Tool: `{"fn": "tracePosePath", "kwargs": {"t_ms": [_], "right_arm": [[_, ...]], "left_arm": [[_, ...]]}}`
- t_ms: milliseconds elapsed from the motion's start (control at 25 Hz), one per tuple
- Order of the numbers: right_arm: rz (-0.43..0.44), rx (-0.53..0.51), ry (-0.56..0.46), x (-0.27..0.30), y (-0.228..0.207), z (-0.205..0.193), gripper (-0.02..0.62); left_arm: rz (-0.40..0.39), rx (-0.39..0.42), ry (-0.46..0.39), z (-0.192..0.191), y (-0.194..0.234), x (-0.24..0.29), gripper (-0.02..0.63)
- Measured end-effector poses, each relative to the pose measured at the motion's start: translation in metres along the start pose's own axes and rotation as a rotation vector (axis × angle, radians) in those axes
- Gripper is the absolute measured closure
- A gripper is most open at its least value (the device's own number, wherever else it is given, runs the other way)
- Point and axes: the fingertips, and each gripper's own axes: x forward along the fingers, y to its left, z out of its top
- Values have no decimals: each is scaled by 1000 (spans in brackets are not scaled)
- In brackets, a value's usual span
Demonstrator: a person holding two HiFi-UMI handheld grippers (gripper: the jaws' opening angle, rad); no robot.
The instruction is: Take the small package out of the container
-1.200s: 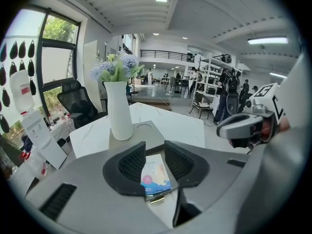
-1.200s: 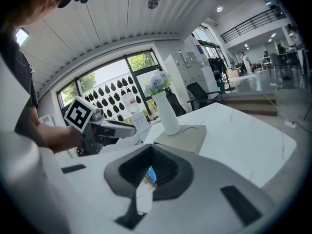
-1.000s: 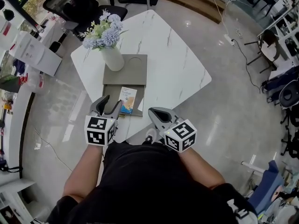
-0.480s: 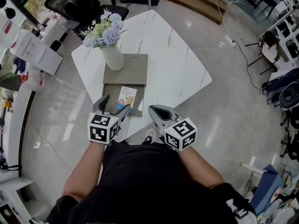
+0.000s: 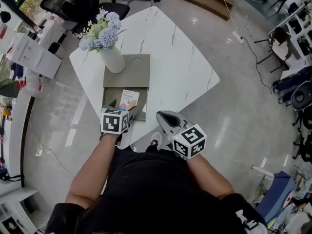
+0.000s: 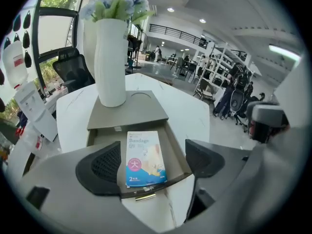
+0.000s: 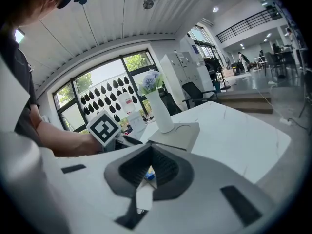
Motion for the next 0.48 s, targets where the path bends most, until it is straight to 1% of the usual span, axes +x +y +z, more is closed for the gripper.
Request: {"fn": "tracePosePath", "kwargs": {"t_ms": [120, 200, 480], "right_arm": [[-7, 10, 13, 0, -4, -6, 595], [-9, 16, 24, 1, -4, -11, 595], [-28, 47, 53, -2, -12, -25, 595]], "left_arm": [[35, 37, 64, -12, 8, 24, 201], [53, 45, 105, -21, 14, 39, 198], [108, -24, 198, -41, 24, 72, 187]]}}
